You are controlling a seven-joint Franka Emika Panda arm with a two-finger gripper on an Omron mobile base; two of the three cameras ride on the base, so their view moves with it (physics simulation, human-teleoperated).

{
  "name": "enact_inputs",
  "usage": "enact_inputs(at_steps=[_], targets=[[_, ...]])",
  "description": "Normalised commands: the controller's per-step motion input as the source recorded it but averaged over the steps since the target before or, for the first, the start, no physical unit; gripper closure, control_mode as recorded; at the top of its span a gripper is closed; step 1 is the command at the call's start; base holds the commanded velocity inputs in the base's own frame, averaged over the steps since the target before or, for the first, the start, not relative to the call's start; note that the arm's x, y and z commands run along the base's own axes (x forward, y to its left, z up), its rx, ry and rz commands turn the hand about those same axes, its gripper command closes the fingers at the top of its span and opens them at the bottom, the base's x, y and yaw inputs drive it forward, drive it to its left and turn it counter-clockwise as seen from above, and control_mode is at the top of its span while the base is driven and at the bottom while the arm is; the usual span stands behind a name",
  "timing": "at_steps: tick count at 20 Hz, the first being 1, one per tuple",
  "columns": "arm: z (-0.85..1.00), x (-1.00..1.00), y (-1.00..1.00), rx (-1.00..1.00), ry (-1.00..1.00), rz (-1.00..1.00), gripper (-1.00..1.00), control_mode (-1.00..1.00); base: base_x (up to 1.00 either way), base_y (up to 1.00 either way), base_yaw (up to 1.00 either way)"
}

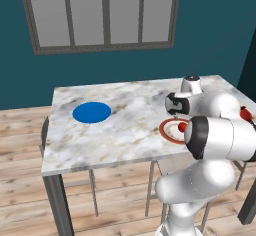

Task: Pick the chicken drumstick and tomato from their plates and place them in the bowl. Then put the bowl in the fridge.

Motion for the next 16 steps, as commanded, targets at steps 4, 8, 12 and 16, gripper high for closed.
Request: enact_inputs(at_steps=[4,8,12,16], targets=[[-0.19,0.04,-0.05,0.04,0.0,0.0,-1.0,-1.0,0.0,0.0,0.0],[-0.22,0.09,-0.11,0.0,0.01,0.0,-1.0,-1.0,0.0,0.0,0.0],[-0.21,0.18,-0.12,0.02,0.12,0.0,-1.0,-1.0,0.0,0.0,0.0],[-0.13,0.14,-0.09,0.0,0.09,0.0,-1.0,-1.0,0.0,0.0,0.0]])
